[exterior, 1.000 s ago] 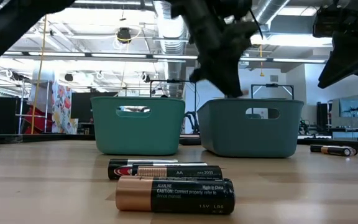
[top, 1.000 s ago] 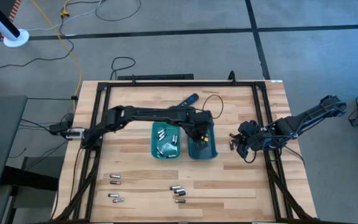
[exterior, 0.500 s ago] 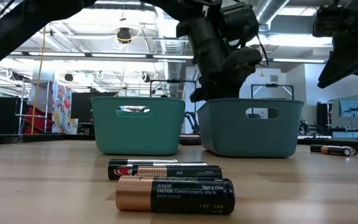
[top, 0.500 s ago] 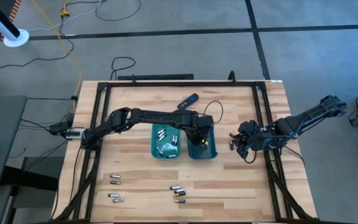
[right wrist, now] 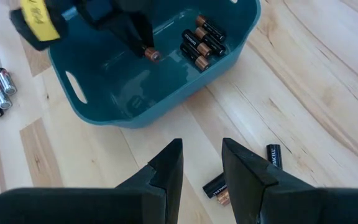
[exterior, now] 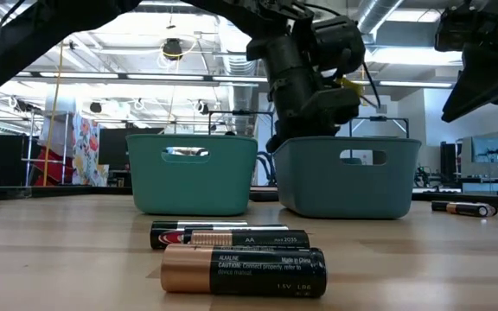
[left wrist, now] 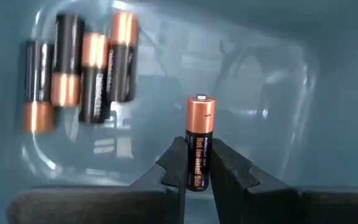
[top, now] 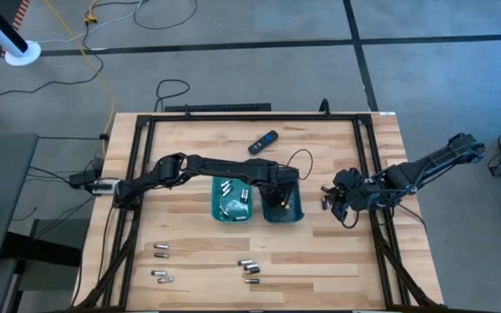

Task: Sort batteries
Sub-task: Put the copper and black battery into the blue bin, then put the silver and black battery into the green bin

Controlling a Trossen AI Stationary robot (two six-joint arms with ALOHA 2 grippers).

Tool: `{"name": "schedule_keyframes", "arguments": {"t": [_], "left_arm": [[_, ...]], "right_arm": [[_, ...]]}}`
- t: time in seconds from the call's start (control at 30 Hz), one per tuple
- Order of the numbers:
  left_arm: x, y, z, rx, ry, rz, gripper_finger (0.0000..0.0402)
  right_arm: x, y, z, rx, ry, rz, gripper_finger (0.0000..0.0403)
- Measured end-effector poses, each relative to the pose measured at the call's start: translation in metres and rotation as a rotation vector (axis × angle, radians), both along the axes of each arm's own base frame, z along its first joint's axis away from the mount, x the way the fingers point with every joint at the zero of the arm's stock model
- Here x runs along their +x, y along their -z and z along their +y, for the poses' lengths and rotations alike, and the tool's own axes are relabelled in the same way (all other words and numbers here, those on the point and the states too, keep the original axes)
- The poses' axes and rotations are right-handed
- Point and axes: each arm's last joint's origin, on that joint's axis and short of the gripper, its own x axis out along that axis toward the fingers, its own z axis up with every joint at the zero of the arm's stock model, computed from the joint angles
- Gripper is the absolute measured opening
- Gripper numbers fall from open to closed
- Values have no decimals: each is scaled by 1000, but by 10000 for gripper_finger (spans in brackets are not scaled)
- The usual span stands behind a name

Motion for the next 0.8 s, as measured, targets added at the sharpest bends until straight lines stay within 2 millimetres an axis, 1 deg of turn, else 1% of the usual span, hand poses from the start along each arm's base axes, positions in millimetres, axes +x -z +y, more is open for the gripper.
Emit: {"name": "schedule_keyframes", "arguments": {"t": [0.23, 0.63, 0.8], "left_arm": [[1, -1, 0, 4, 7, -11, 53], [1, -1, -2, -5, -12, -13, 116], [0, -4, 0, -3, -10, -19, 129]], "right_arm": [[0, 0, 0, 1, 1, 0, 127], [0, 0, 0, 3, 2, -3, 127], [0, 0, 0, 3, 2, -3, 127]]}}
